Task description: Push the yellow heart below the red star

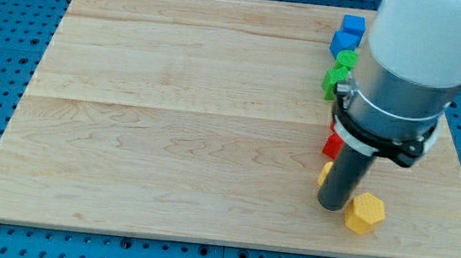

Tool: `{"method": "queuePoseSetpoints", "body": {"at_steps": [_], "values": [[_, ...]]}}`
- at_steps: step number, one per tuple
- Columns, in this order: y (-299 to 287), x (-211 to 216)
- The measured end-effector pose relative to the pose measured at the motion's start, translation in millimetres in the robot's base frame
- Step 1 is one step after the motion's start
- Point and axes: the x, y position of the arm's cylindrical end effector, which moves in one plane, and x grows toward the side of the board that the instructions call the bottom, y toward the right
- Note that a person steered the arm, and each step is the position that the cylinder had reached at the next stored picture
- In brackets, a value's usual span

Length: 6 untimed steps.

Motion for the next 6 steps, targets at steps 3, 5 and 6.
{"method": "queuePoseSetpoints", "body": {"at_steps": [3,5,6], "values": [[-18,-16],[5,-34],[1,-36]]}}
